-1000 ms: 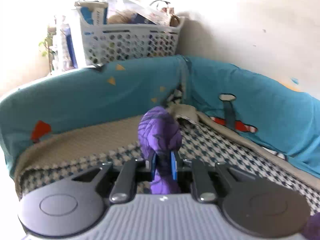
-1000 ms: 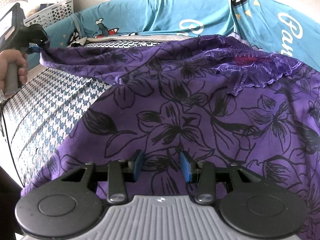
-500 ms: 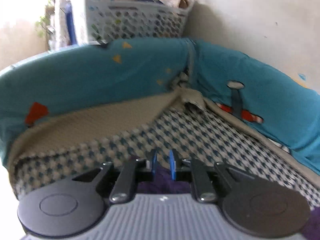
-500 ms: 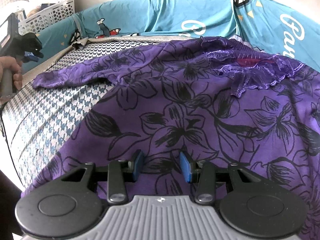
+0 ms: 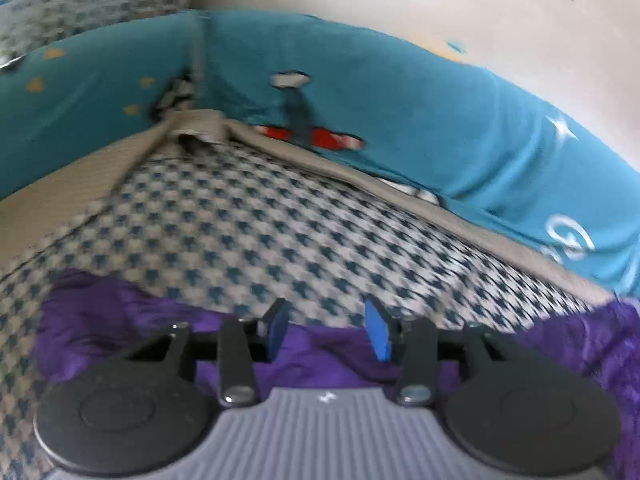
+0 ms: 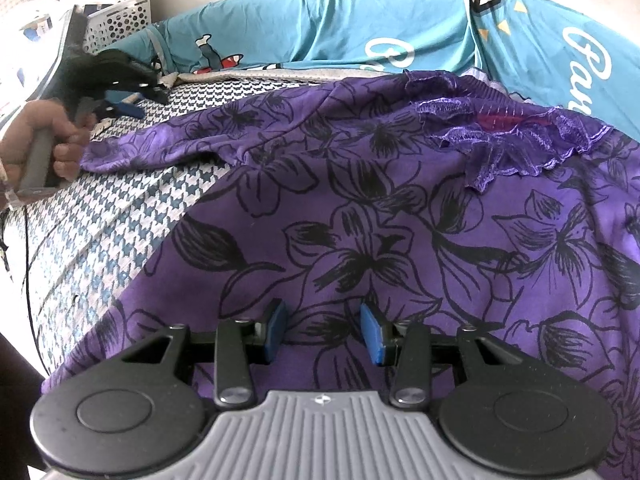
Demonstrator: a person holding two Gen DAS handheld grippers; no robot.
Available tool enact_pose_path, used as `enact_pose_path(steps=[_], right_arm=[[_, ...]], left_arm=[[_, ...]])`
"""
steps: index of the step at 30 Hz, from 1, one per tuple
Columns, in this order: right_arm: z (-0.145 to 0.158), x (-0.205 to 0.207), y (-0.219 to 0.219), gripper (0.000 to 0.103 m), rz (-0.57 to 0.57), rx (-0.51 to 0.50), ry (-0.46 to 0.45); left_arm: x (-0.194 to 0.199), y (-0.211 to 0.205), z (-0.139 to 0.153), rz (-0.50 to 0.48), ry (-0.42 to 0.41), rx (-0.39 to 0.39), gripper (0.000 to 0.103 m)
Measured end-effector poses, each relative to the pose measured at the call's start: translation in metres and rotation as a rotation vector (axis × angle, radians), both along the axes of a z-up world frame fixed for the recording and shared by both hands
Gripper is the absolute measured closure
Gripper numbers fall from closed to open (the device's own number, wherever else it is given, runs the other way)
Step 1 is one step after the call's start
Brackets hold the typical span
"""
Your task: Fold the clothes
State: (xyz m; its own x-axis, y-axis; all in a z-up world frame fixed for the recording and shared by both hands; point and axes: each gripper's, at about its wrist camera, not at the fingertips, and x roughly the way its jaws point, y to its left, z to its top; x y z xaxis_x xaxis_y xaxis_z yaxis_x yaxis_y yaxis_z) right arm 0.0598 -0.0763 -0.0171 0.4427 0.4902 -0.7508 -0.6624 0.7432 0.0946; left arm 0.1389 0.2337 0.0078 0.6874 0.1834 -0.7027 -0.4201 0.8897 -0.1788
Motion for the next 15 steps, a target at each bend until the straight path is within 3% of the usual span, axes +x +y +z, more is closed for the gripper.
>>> enact_pose_path(steps=[15], right_arm=[[-0.003,-0.001,0.0,0.058,0.013,-0.008,-0.01]], left_arm=[[0.029,-0.035,-0.018,-0.274,0.024,0.014,0.049]])
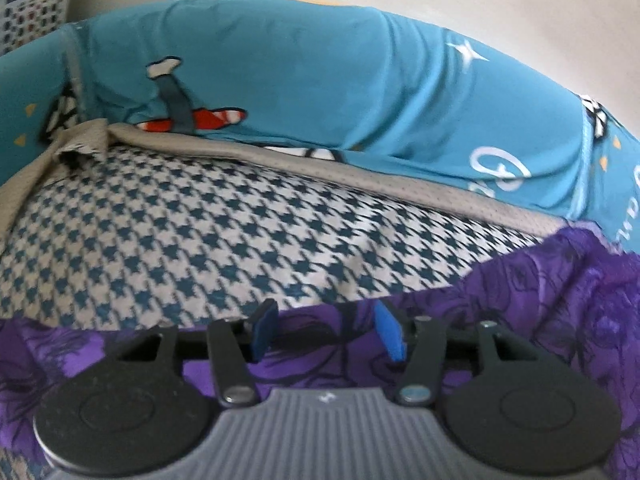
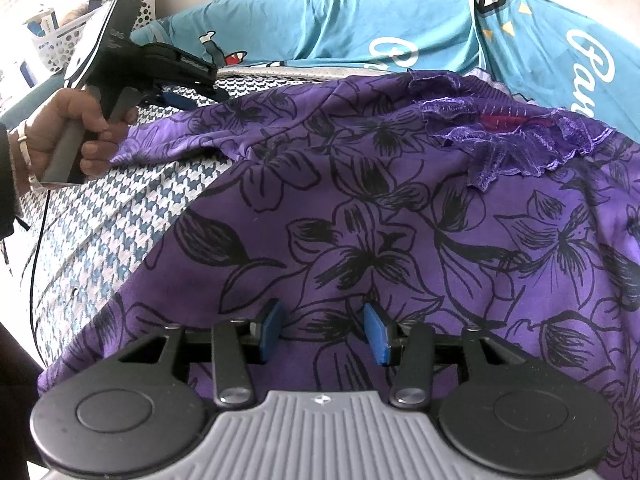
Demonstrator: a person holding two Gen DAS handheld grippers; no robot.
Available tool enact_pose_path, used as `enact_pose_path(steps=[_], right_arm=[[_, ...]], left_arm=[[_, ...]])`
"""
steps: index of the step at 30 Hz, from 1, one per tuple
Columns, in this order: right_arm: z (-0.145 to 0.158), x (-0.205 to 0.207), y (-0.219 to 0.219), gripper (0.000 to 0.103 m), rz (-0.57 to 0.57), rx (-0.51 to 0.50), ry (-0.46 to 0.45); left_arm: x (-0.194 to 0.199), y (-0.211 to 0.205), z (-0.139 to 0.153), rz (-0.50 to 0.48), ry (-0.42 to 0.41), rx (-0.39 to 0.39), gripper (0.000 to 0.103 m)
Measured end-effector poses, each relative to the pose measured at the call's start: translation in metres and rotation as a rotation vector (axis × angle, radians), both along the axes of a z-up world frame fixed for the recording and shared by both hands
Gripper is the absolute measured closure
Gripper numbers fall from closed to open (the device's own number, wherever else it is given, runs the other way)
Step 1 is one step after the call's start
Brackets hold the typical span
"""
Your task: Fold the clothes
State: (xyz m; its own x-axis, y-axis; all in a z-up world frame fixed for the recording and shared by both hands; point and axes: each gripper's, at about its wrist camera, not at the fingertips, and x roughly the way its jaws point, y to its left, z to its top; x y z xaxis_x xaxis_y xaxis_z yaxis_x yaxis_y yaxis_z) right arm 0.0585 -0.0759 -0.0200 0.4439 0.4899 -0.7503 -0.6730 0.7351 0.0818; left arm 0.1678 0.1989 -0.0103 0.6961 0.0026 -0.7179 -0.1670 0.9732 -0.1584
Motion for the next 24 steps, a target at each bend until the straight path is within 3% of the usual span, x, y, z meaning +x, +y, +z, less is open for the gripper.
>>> enact_pose_path(steps=[7,10,12,14,24], right_arm=[[-0.001,-0.002,0.001,0.057,0.008,-0.007,-0.012],[-0.002,-0.002,0.001,0.057,0.01,-0.008,-0.014],[-0.002,-0.002,0.0,0.057,0.011,-0.007,-0.015],[-0.002,-0.002,0.001,0.057,0.011,-0.007,-0.017],[-0.004,-0.004,0.001,0.056,0.012,-0.011,-0.029]], left_arm=[[0.002,-0.017,-0.006,-0.113,0.006,0.054,0.049],[-0.001,-0.018,-0.002,-0.143,-0.014,0.034,0.049],[-0.002,-0.018,0.0,-0.161,-0.026,0.026,0.045],[-0.001,-0.023,-0.002,-0.17,-0.023,0.056,0.033],[0.014,-0.034,-0.023,-0.194,0.023,0.095,0.026]])
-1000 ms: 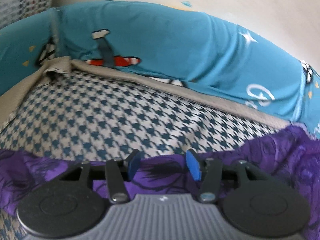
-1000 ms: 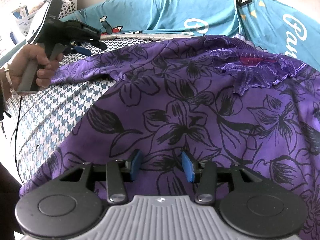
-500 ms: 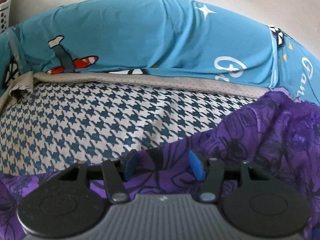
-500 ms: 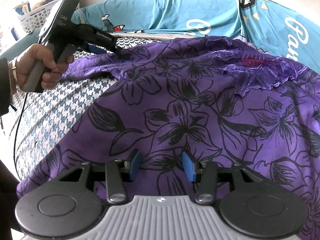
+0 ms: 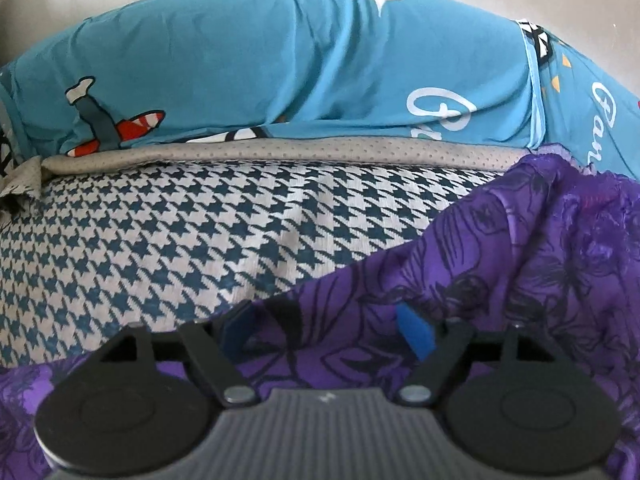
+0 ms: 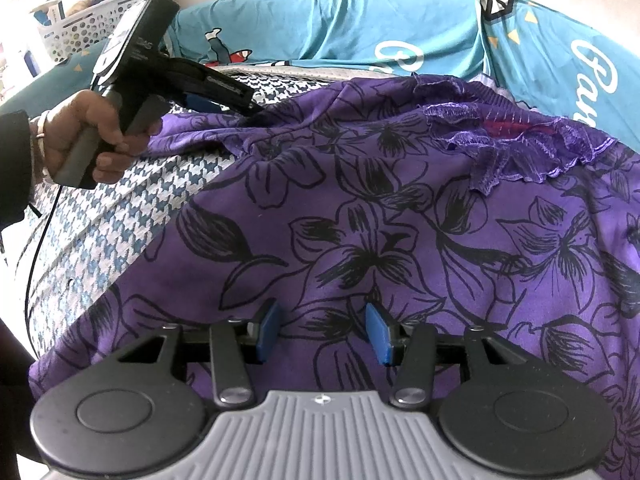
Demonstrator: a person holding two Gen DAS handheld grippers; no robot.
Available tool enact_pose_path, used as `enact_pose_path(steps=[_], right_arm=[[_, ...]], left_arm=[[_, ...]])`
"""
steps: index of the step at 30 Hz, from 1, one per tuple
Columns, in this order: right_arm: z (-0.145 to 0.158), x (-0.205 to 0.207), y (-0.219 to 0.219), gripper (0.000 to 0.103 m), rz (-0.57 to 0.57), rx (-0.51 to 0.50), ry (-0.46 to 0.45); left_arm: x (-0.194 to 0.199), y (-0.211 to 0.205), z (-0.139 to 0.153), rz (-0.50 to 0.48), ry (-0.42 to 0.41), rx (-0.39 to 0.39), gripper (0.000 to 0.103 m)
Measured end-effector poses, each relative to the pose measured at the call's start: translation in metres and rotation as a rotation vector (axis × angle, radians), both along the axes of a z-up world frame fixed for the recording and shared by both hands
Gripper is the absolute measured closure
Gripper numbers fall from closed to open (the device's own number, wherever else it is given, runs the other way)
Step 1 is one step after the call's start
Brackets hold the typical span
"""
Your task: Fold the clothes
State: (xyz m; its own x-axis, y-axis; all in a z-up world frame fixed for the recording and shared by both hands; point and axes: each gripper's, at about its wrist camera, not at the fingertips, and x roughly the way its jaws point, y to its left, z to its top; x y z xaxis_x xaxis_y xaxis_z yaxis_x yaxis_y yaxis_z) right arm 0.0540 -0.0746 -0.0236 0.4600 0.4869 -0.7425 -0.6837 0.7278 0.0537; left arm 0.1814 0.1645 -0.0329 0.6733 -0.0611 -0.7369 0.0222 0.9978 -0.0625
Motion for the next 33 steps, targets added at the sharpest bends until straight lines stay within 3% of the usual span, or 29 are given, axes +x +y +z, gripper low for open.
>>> enact_pose_path(steps=[4,6,11,13,19,22,25,29,33], right_arm=[[0.0,0.0,0.001,0.054,-0.001,0.001,0.001],[0.0,0.001,0.001,0.054,-0.001,0.002,0.002],[-0.001,0.001,0.001,0.054,-0.003,0.003,0.002],[-0.001,0.0,0.001,0.053,-0.003,0.002,0.001],[-0.001,0.001,0.001,0.053,-0.006,0.004,0.004],[-0.001,0.001,0.001,0.053,-0.008,0.007,0.007],[0.0,0.002,0.0,0.053,-0.018,0.018,0.019],[0.0,0.003,-0.001,0.053,-0.019,0.022,0.023],[0.001,0.004,-0.002,0.053,-0.02,0.025,0.028]], left_arm=[[0.002,-0.005,-0.003,-0.013,-0.003,0.014,0.033],[0.002,-0.007,-0.003,-0.019,-0.007,0.014,0.043],[0.002,-0.021,0.002,-0.061,-0.03,0.038,0.086],[0.001,-0.03,0.004,-0.086,-0.043,0.072,0.094],[-0.002,-0.049,0.008,-0.047,-0.104,0.23,0.099],[0.0,-0.052,0.015,0.02,-0.148,0.289,0.102],[0.005,-0.042,0.024,0.148,-0.181,0.35,0.103],[0.015,-0.003,0.019,0.343,-0.099,0.27,0.103],[0.013,0.023,0.019,0.375,-0.067,0.071,0.097]])
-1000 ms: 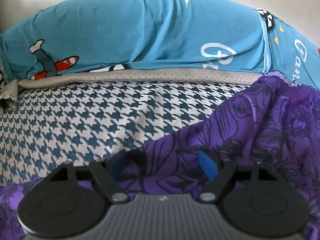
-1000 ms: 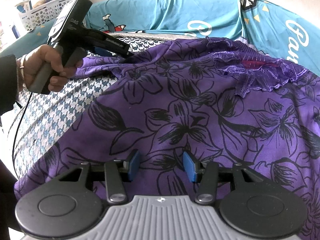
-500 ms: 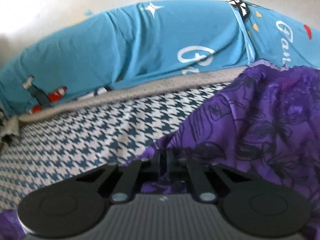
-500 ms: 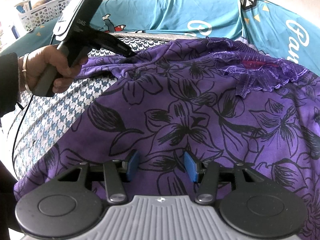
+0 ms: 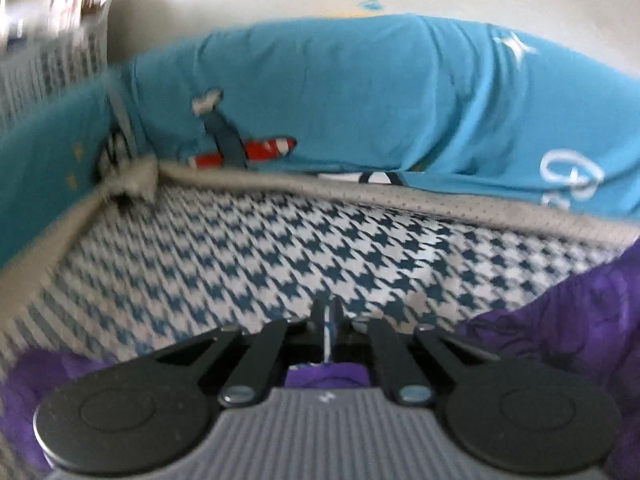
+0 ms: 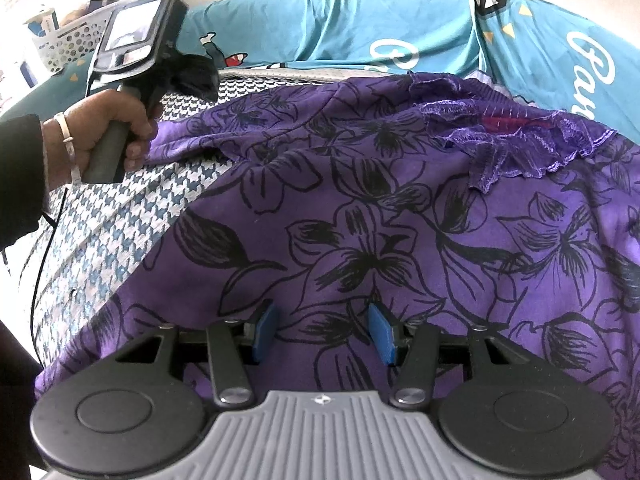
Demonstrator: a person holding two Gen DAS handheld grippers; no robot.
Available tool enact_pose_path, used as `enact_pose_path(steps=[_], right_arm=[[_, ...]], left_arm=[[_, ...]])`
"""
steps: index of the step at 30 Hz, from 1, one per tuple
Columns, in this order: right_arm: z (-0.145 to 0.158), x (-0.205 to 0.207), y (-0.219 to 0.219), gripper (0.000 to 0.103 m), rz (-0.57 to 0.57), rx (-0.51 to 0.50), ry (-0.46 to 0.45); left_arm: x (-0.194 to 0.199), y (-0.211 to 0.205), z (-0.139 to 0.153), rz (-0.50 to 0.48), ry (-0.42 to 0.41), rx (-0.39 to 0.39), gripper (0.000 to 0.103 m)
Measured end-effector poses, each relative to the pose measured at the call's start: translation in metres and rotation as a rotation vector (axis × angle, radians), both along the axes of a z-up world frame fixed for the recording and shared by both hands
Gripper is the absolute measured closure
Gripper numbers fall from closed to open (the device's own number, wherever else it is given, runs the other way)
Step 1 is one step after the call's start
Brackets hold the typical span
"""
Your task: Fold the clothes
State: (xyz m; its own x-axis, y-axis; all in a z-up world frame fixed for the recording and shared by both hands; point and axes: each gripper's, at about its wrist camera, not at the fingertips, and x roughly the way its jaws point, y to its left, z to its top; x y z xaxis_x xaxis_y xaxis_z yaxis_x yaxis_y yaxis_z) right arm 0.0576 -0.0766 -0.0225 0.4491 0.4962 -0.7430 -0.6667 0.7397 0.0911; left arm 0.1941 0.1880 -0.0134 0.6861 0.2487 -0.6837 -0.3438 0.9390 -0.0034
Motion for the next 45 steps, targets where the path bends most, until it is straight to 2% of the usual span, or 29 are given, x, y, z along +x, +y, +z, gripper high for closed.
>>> enact_pose_path(steps=[3,5,7,9,10,11,13,16,19,20,22,27,29,30,32,33,35,38,41,45], right_arm=[[0.001,0.0,0.0,0.053,-0.006,0.0,0.004],[0.0,-0.001,0.001,0.053,-0.006,-0.004,0.0],[0.0,-0.001,0.002,0.053,-0.006,-0.006,-0.002],[0.0,-0.001,0.001,0.053,-0.009,-0.003,0.002],[0.0,-0.001,0.0,0.053,-0.009,-0.001,0.005],[0.0,-0.001,0.0,0.053,-0.01,0.0,0.007],[0.0,0.0,-0.001,0.053,-0.009,0.002,0.009],[0.0,0.0,-0.002,0.053,-0.008,0.007,0.015],[0.0,0.001,-0.003,0.053,-0.008,0.012,0.021],[0.0,0.002,-0.003,0.053,-0.008,0.013,0.023],[0.0,0.002,-0.003,0.053,-0.007,0.017,0.027],[0.0,0.004,-0.004,0.053,-0.007,0.023,0.034],[0.0,0.004,-0.004,0.053,-0.008,0.025,0.035],[0.0,0.004,-0.004,0.053,-0.01,0.026,0.036],[0.0,0.005,-0.003,0.053,-0.012,0.026,0.036],[0.0,0.006,-0.002,0.053,-0.013,0.025,0.036],[0.0,0.007,-0.002,0.053,-0.016,0.027,0.038],[0.001,0.008,-0.002,0.053,-0.02,0.029,0.04],[0.003,0.01,-0.002,0.053,-0.034,0.028,0.029],[0.012,0.018,-0.009,0.053,-0.075,0.052,0.007]], left_arm=[[0.0,0.004,0.005,-0.044,-0.023,-0.105,0.087],[-0.001,-0.005,0.007,-0.084,-0.04,-0.149,0.066],[0.0,-0.017,0.009,-0.134,-0.061,-0.198,0.053],[0.0,-0.033,0.009,-0.182,-0.075,-0.215,0.047],[0.0,-0.042,0.01,-0.203,-0.079,-0.211,0.039],[0.0,-0.051,0.01,-0.218,-0.082,-0.202,0.026],[0.002,-0.064,0.008,-0.242,-0.089,-0.204,0.019],[0.008,-0.079,0.003,-0.281,-0.082,-0.222,0.018],[0.013,-0.092,-0.004,-0.303,-0.077,-0.213,0.005],[0.014,-0.095,-0.007,-0.302,-0.074,-0.195,0.004],[0.017,-0.101,-0.011,-0.293,-0.061,-0.167,0.003],[0.025,-0.105,-0.022,-0.279,-0.021,-0.173,0.004],[0.026,-0.109,-0.024,-0.284,-0.005,-0.164,0.02],[0.026,-0.111,-0.024,-0.288,-0.004,-0.155,0.024],[0.025,-0.115,-0.023,-0.297,-0.001,-0.142,0.051],[0.023,-0.116,-0.022,-0.301,-0.001,-0.148,0.057],[0.02,-0.119,-0.02,-0.314,-0.002,-0.152,0.075],[0.012,-0.132,-0.016,-0.344,-0.005,-0.105,0.086],[0.003,-0.15,-0.012,-0.384,-0.006,-0.029,0.087],[-0.009,-0.169,-0.008,-0.458,0.002,0.017,0.087]])
